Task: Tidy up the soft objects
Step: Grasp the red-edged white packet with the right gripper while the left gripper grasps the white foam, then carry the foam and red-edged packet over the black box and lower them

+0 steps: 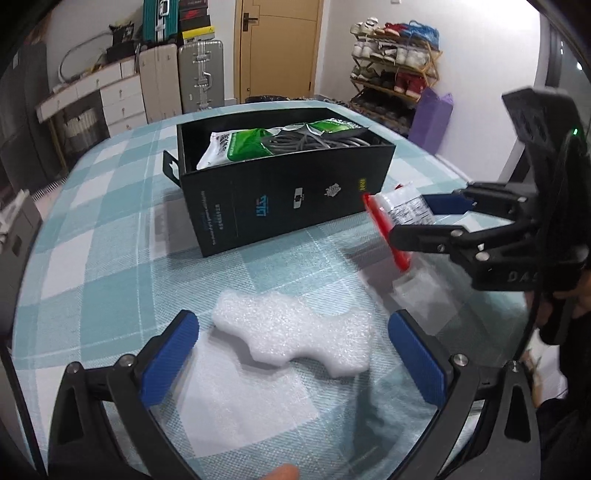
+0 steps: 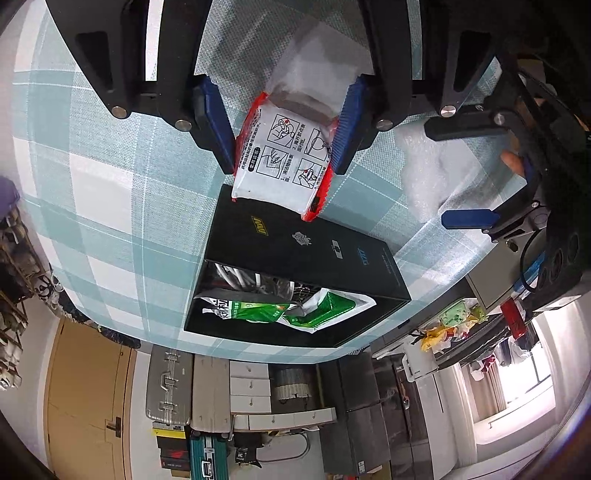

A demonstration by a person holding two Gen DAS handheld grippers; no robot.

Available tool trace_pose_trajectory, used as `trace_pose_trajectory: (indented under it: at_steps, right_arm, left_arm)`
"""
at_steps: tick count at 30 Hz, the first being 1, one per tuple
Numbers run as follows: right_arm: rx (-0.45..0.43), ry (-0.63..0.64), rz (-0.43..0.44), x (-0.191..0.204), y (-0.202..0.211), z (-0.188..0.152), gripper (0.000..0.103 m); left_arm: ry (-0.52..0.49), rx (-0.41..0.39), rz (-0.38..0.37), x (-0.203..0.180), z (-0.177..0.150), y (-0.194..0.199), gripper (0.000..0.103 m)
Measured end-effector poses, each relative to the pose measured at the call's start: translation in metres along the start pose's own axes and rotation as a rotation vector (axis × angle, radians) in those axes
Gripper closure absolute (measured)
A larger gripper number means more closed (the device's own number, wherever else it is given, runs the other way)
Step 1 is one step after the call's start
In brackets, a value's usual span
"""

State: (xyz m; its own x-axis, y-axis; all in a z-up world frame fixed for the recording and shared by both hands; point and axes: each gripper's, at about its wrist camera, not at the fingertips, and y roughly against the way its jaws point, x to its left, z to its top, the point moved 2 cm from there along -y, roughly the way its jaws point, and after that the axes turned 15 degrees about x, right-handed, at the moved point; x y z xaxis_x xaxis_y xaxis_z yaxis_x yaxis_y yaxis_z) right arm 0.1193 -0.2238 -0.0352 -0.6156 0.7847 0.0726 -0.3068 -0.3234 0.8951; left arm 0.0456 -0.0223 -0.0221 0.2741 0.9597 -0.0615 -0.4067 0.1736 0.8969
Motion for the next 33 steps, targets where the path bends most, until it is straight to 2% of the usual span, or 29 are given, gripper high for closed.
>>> trace_pose_trajectory:
  at_steps: [3,10,14,26,33]
  right_arm:
    - [-0.001,-0.002,0.0,-0.002,0.0,0.0,0.05]
    - [-0.001,0.003,0.006,-0.003,0.002,-0.001,0.05]
    - [-0.001,0.007,0.005,-0.002,0.002,-0.001,0.05]
    - [-0.024,0.013,-0.001,0.001,0.01,0.001,0.05]
    - [-0.064,0.014,0.03,0.003,0.025,0.005,0.05]
  left_arm:
    - [-0.019,0.019,0.03,-0.003,0.003,-0.006,0.0]
    - [-0.041,0.063,0.038,-0.005,0.007,-0.013,0.0]
    - [-0.06,0.087,0.03,-0.006,0.009,-0.019,0.011]
    - [0.019,-0.009,0.032,0.009,0.013,0.0,0.012]
    - [0.09,-0.074,0.037,0.025,0.019,0.016,0.012]
